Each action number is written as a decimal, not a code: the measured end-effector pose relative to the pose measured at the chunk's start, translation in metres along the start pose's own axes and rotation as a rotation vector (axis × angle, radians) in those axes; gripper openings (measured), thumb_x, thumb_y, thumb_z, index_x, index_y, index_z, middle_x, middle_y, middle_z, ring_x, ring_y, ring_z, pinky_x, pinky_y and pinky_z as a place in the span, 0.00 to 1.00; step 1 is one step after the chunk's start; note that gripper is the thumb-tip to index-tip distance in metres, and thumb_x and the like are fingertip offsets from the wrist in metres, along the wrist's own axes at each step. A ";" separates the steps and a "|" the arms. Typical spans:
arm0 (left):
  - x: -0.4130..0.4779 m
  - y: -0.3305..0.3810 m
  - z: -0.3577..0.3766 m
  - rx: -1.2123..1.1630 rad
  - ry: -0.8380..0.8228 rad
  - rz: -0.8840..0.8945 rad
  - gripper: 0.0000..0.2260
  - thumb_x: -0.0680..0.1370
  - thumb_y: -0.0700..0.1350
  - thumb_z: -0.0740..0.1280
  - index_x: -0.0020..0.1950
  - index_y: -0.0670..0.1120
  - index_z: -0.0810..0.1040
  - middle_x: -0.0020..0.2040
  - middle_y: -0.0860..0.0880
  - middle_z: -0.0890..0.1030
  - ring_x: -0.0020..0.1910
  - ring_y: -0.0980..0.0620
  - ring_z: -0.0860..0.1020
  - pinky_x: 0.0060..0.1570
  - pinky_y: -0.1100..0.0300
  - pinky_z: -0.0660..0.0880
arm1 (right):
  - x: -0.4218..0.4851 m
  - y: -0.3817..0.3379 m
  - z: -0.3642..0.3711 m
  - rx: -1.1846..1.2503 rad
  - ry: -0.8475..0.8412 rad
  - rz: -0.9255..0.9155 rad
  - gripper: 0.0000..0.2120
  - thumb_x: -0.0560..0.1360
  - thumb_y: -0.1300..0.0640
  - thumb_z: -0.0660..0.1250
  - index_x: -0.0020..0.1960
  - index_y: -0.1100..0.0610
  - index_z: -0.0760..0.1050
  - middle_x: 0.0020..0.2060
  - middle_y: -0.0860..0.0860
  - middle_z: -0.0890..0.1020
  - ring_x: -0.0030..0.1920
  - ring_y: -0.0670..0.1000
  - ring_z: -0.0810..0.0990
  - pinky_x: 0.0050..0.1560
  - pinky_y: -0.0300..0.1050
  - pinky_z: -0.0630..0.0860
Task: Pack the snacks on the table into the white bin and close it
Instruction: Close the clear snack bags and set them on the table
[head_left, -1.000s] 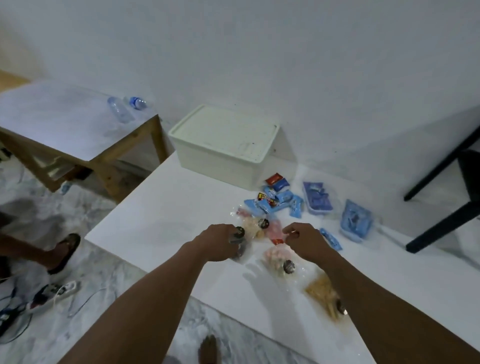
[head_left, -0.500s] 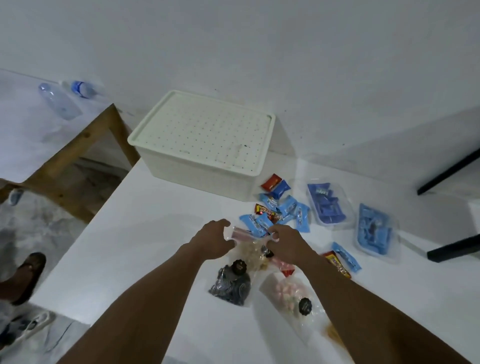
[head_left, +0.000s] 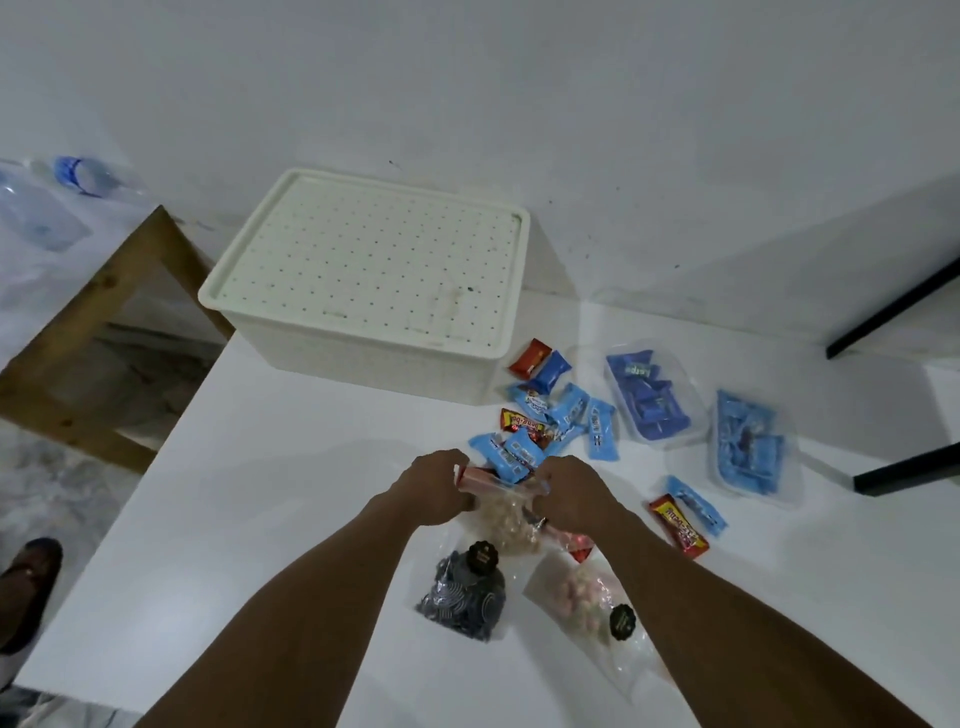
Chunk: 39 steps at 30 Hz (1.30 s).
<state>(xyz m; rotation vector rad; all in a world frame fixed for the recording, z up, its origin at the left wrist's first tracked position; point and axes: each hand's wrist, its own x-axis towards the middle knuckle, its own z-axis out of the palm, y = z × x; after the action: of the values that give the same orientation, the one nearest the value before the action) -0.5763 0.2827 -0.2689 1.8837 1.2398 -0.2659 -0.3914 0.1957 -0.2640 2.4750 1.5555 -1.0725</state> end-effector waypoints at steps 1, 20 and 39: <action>0.001 0.000 0.004 -0.028 -0.002 -0.009 0.24 0.72 0.49 0.76 0.66 0.48 0.75 0.61 0.45 0.80 0.59 0.46 0.78 0.60 0.54 0.75 | 0.000 0.002 0.002 -0.010 -0.028 0.010 0.15 0.70 0.55 0.71 0.55 0.59 0.79 0.53 0.55 0.81 0.54 0.56 0.80 0.53 0.47 0.77; -0.047 0.088 -0.025 -0.487 -0.164 -0.104 0.08 0.73 0.39 0.73 0.50 0.38 0.83 0.43 0.41 0.85 0.44 0.45 0.86 0.46 0.54 0.77 | -0.062 0.054 -0.083 0.467 -0.293 -0.067 0.05 0.74 0.62 0.68 0.49 0.58 0.81 0.45 0.58 0.85 0.40 0.51 0.82 0.39 0.43 0.78; -0.110 0.302 -0.101 -0.788 0.198 0.428 0.09 0.76 0.40 0.71 0.38 0.49 0.77 0.38 0.50 0.81 0.47 0.45 0.85 0.42 0.58 0.72 | -0.155 0.106 -0.327 0.616 0.214 -0.432 0.11 0.75 0.56 0.72 0.50 0.65 0.81 0.41 0.53 0.82 0.40 0.48 0.78 0.41 0.42 0.74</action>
<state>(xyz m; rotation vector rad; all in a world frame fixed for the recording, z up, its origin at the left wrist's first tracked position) -0.4041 0.2383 0.0172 1.4289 0.8425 0.5748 -0.1729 0.1404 0.0380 2.7584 2.1715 -1.5984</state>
